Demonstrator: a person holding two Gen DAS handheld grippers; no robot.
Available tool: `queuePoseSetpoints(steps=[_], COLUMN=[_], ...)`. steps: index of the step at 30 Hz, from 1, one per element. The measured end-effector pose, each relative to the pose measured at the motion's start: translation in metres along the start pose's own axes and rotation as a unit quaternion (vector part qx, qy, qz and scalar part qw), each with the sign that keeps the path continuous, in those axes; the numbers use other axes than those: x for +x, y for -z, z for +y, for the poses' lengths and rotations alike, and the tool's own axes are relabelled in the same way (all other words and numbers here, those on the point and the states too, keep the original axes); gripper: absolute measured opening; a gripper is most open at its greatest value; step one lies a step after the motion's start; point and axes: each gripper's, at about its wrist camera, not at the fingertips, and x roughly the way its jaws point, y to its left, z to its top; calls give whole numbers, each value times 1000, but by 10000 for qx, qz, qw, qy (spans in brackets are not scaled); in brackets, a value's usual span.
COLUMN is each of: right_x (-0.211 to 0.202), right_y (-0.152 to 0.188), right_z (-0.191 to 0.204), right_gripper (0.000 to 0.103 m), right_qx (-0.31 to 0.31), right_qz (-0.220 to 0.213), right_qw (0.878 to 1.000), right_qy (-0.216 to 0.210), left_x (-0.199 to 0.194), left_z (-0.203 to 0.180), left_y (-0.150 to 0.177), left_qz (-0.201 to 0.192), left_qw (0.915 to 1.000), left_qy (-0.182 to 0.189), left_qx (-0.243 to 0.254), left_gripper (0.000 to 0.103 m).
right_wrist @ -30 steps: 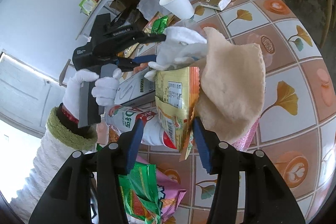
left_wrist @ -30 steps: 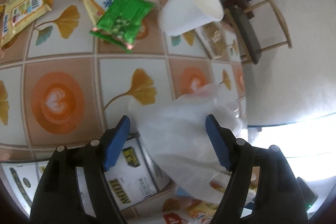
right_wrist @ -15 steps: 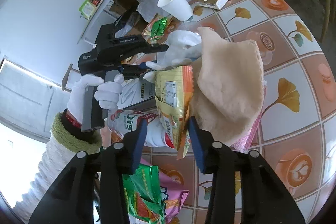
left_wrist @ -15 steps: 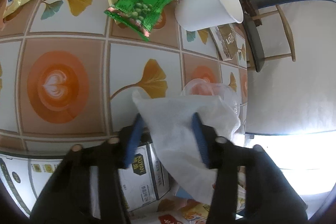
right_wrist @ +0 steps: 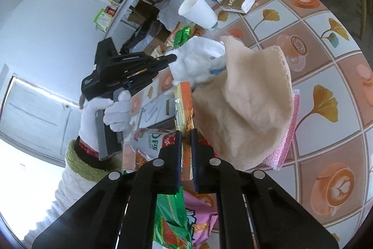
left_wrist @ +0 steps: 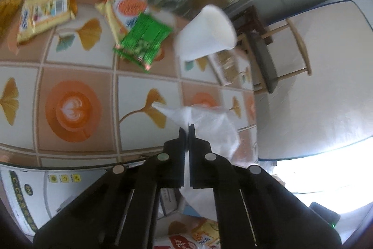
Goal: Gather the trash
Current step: 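Grasp the orange-yellow snack packet with the right tool while the left tool holds the tissue, then carry the tissue and snack packet in both tools over the blue wastebasket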
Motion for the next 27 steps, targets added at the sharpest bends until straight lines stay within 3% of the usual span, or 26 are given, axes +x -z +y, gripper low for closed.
queuePoseSetpoints(steps=[7, 17, 27], right_x=[-11, -40, -101], right_y=[1, 8, 21], right_z=[7, 30, 44], right_gripper=[6, 5, 5], right_qx=[-82, -377, -646], right_qz=[-161, -454, -996], right_qw=[9997, 9967, 9892], right_qy=[-167, -558, -861], left_x=[-39, -108, -154], left_z=[-29, -70, -128], left_y=[4, 13, 44], left_qz=[-510, -1242, -1526], left_qw=[9979, 9879, 9773], left_qy=[242, 587, 465], left_qx=[315, 722, 1397], left_gripper=[1, 1, 1])
